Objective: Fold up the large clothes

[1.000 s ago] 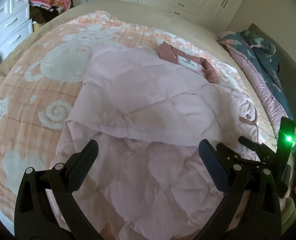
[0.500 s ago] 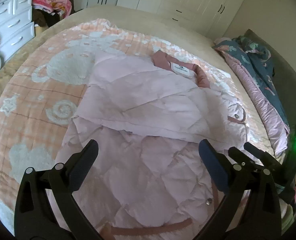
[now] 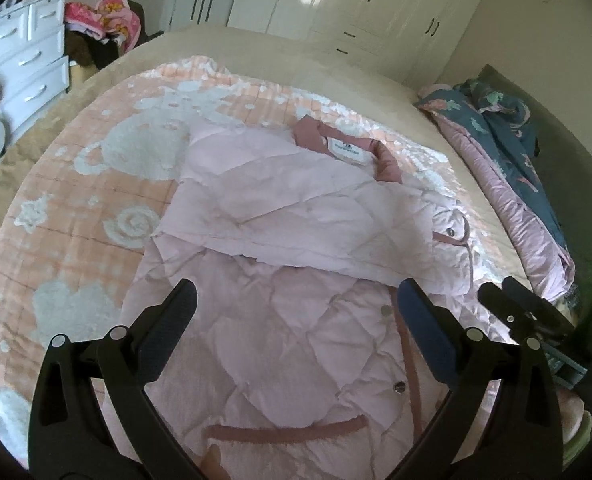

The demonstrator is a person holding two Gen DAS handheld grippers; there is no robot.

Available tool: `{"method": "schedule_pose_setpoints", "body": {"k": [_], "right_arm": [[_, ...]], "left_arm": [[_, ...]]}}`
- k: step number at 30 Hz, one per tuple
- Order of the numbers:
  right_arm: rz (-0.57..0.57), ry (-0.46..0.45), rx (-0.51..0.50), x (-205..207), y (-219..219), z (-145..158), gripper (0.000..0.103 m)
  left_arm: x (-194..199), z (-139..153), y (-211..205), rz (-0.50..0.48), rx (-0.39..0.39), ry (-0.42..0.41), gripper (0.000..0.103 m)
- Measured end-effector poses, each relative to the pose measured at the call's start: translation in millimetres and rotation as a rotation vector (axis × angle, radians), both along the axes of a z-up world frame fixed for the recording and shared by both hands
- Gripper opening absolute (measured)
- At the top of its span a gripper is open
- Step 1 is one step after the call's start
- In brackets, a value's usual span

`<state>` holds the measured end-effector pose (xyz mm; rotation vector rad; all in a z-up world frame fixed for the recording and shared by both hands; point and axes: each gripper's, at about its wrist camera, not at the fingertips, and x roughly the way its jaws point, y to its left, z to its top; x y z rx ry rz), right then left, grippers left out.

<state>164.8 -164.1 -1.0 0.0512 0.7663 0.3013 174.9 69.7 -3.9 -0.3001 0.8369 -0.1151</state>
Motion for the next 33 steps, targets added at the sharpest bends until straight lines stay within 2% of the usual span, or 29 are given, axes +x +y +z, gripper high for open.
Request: {"method": "schedule_pose_setpoints", "body": {"k": [16,33], "right_arm": [[0.030,-0.127,0.053,-45.9,-3.6,57.1,0.099],[0.008,-0.157,0.085,-80.3,-17.6,63.5,0.099]], "left_arm": [[-29.4,27.5,1.3,-0.003,0.002,-0.072,0.094],[-59.3,40.2,2.8,-0.022,-0.005,-0.128,0.094]]}}
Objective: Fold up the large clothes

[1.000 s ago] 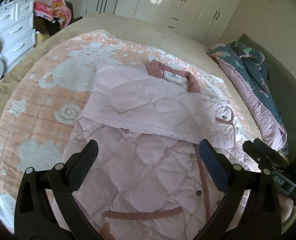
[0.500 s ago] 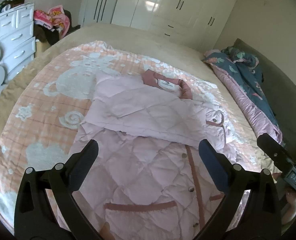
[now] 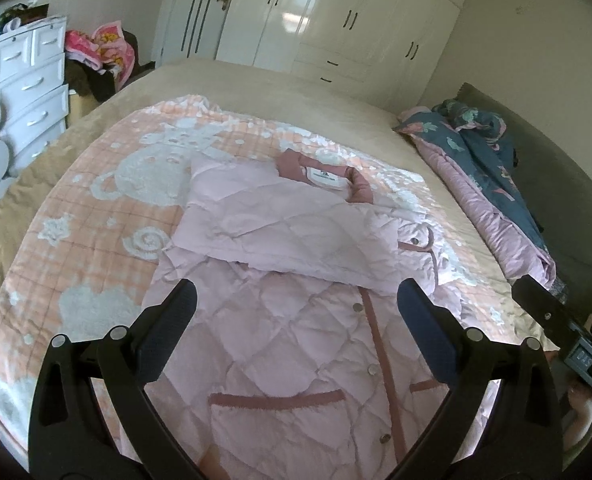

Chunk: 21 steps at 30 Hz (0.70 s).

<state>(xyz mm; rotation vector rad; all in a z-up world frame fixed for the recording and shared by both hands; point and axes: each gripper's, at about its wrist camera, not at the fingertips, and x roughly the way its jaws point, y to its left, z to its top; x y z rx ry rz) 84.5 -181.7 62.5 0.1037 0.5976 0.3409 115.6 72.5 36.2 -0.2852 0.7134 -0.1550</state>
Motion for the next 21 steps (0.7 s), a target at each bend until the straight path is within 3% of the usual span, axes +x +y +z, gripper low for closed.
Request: {"method": "schedule_pose_setpoints", "body": {"k": [21], "right_arm": [[-0.026,0.042,-0.026,-21.7,-31.4,-21.9,0.099]], "left_arm": [[-15.8,-13.9,-9.0,-0.027,0.032,0.012,0.094]]}}
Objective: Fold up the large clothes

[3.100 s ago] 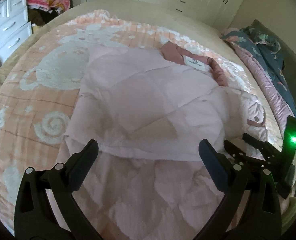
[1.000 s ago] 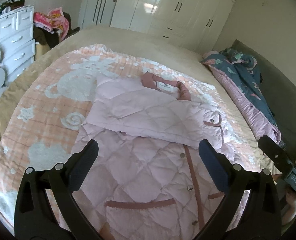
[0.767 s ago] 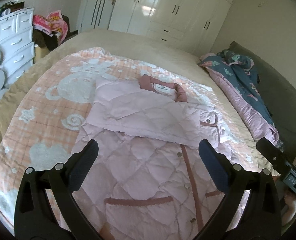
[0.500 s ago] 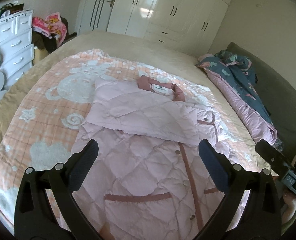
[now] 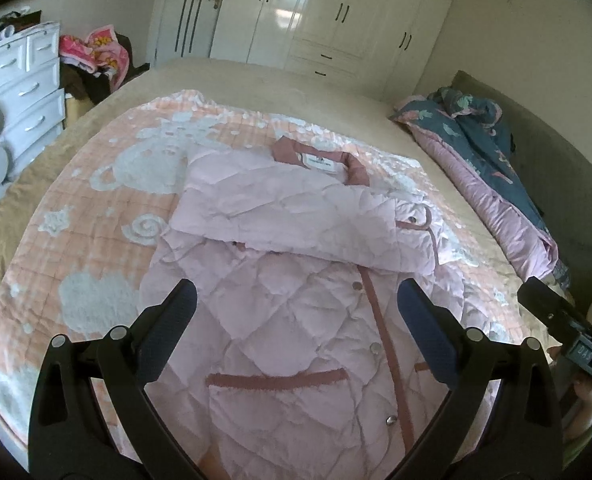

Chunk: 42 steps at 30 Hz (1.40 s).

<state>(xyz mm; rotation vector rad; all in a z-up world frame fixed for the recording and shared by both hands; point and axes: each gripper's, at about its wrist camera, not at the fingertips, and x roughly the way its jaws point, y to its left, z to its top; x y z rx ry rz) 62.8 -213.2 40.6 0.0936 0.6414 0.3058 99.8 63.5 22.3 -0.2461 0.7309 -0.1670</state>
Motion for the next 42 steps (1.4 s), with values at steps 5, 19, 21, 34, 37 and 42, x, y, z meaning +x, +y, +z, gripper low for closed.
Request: {"method": "schedule_pose_setpoints", "body": {"k": [5,19,21,34,37,42], "right_arm": [[0.001,0.021,-0.006,-3.9,-3.3,-9.6,0.099],[-0.034,0.082,-0.050,-15.4,-27.4,-39.3,0.099],[-0.044,0.097,-0.056,-16.4,-35.0,-45.0,0.099],[-0.143,0.206,-0.090,-30.3,-92.7,-85.7,0.099],[-0.169,0.225,-0.096,-33.9,-106.8,-92.1,0.099],[-0.204,0.259,-0.117,-40.5,-128.5,-101.1,0.099]], "left_arm": [[-3.9,-4.1,0.0,0.001,0.004,0.001,0.094],[-15.3,-31.1,2.9,0.009,0.042,0.036,0.094],[-16.6,-37.2,4.9,0.012,0.050,0.046,0.094],[-30.6,-77.3,22.9,0.035,0.096,0.130,0.094],[-33.1,-84.1,27.1,0.042,0.103,0.142,0.094],[-40.5,-97.2,31.2,0.039,0.132,0.173,0.094]]}}
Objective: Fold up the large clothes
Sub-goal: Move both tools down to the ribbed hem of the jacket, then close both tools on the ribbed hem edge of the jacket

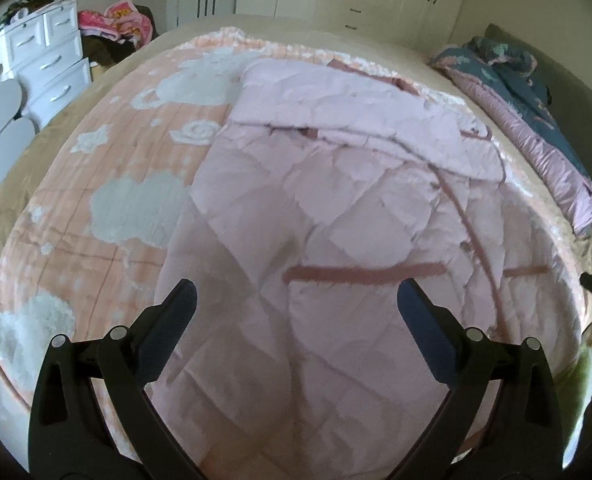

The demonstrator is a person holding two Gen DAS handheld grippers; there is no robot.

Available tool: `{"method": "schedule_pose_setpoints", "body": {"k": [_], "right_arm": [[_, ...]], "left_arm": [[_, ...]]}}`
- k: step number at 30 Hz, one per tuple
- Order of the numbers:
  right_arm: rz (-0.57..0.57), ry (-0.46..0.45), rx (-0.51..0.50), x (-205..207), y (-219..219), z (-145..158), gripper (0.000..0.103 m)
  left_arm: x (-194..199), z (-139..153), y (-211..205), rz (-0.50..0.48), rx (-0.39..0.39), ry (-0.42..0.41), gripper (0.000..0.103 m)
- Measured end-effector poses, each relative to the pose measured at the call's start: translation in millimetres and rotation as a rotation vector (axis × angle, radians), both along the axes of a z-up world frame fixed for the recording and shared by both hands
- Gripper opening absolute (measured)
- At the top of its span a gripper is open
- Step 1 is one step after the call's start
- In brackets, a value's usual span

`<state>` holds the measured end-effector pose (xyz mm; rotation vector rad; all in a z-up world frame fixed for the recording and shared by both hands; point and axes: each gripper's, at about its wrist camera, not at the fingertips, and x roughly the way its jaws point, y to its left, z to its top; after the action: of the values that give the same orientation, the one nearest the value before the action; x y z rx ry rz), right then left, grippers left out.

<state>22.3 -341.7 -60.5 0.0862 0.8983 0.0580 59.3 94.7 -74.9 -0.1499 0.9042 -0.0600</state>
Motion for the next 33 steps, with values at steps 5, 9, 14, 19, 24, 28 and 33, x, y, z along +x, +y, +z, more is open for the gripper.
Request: {"method": "schedule_pose_setpoints", "body": {"k": [5,9,14,19,24,28,33], "right_arm": [[-0.025,0.041,-0.012,-7.3,-16.2,-10.3,0.099],[-0.028,0.077,-0.005,-15.1,-24.5,-19.9,0.099],[-0.037,0.123,0.008,-21.3,-34.5,-32.9,0.099],[-0.029,0.150,0.030,-27.3,-40.7,-39.7,0.099],[-0.014,0.183,0.036,-34.8,-43.6,-48.8,0.099],[0.005,0.205,0.066,-41.4,-46.8,-56.8,0.099],[0.030,0.234,0.116,-47.3,-48.8,-64.1,0.099]], "left_arm": [[-6.9,-8.5,3.5,-0.002,0.011,0.019,0.094],[-13.6,-14.4,9.6,0.003,0.009,0.030,0.094],[-23.1,-21.9,14.0,0.008,0.012,0.047,0.094],[-33.7,-28.1,17.9,0.015,0.012,0.063,0.094],[-42.0,-31.2,25.8,0.033,-0.002,0.081,0.094],[-50.5,-34.2,30.3,0.041,-0.013,0.102,0.094],[-62.9,-42.2,33.8,0.044,-0.022,0.139,0.094]]}}
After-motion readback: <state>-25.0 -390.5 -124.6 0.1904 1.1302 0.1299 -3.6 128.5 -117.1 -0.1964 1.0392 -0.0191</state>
